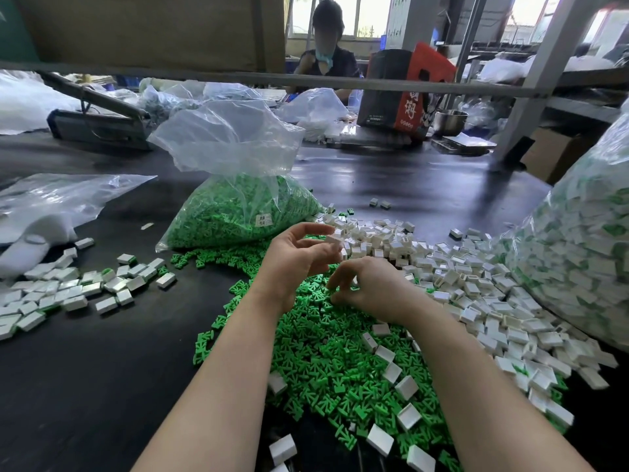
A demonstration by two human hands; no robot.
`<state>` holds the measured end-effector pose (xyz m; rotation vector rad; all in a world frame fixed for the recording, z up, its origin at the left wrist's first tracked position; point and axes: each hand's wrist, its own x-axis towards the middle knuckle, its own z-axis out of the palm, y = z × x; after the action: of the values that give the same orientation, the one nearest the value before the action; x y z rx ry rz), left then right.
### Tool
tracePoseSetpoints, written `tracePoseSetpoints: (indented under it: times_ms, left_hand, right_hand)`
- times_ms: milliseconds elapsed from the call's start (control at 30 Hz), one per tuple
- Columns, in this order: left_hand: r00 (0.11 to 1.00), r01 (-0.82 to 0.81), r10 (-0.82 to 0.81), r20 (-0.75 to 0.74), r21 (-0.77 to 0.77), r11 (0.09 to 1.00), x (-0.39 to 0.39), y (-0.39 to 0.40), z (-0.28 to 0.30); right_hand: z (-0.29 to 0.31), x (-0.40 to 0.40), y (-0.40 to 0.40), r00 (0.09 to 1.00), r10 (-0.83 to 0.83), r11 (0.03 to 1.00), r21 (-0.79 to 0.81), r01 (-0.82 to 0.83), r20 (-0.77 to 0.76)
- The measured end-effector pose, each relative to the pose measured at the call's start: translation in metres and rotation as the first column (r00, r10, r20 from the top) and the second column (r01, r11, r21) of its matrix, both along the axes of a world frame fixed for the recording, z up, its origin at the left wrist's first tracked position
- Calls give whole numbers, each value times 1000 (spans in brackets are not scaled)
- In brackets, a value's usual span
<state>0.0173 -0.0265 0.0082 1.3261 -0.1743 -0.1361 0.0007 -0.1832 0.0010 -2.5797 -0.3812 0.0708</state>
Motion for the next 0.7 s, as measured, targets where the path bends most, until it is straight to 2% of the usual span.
tracePoseSetpoints:
  times_ms: [167,233,333,400,500,700]
  left_hand:
    - [992,35,-54,-117,-162,986,2,4,-3]
    - [986,48,-82,-146,-223,974,4,6,-5]
    - [980,26,-80,-183,-285,958,6,9,-9]
    - [978,18,-81,-195,-305,952,7,10,-10]
    - [980,28,-86,-181,-303,953,8,11,-11]
    - [980,65,-110,-167,-256,965,7,10,-9]
  right_hand:
    - [-5,1,-4,997,-56,983,180,46,49]
    - [-2,1,-5,991,-111,934,348,78,77]
    - [5,1,-7,982,-182,725,681,105,43]
    - [8,1,-8,980,-201,564,817,120,-6]
    - [10,2,-6,980,-185,425,894,143,-69]
    - [10,0,-6,984,-146,386,911,147,-97]
